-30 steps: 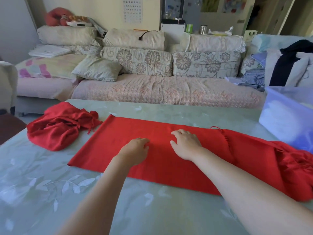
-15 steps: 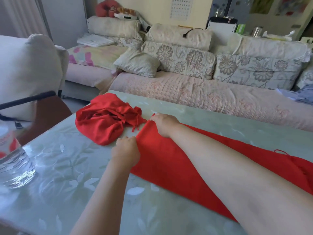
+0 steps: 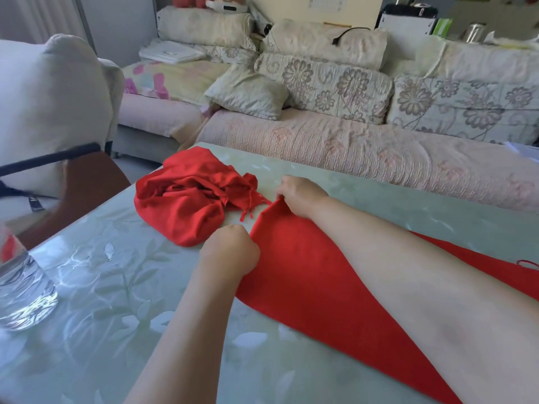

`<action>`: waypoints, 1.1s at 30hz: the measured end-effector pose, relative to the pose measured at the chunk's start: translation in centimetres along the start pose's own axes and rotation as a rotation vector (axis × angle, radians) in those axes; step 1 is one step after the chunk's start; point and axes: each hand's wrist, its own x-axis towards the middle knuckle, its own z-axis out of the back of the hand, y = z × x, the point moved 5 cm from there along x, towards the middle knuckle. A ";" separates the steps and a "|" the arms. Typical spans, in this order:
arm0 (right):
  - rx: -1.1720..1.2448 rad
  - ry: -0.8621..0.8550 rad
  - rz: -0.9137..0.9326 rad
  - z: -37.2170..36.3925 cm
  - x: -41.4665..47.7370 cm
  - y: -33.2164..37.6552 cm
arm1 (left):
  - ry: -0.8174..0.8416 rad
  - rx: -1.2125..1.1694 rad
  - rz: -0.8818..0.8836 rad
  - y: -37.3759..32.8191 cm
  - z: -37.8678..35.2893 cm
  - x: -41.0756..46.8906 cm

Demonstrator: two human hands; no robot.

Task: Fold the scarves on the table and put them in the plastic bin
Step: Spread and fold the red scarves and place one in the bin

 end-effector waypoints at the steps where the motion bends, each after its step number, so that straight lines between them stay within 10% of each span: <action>1: 0.032 -0.018 -0.021 0.6 -0.8 -0.9 | 0.000 -0.028 -0.039 -0.8 0.2 -0.1; 16: 0.210 -0.208 -0.291 8.4 -25.9 -18.3 | 0.290 -0.244 -0.615 -23.7 -2.4 -12.6; 33: 0.231 -0.255 -0.548 3.9 -44.6 -30.7 | 0.535 -0.282 -0.768 -39.6 -12.5 -23.1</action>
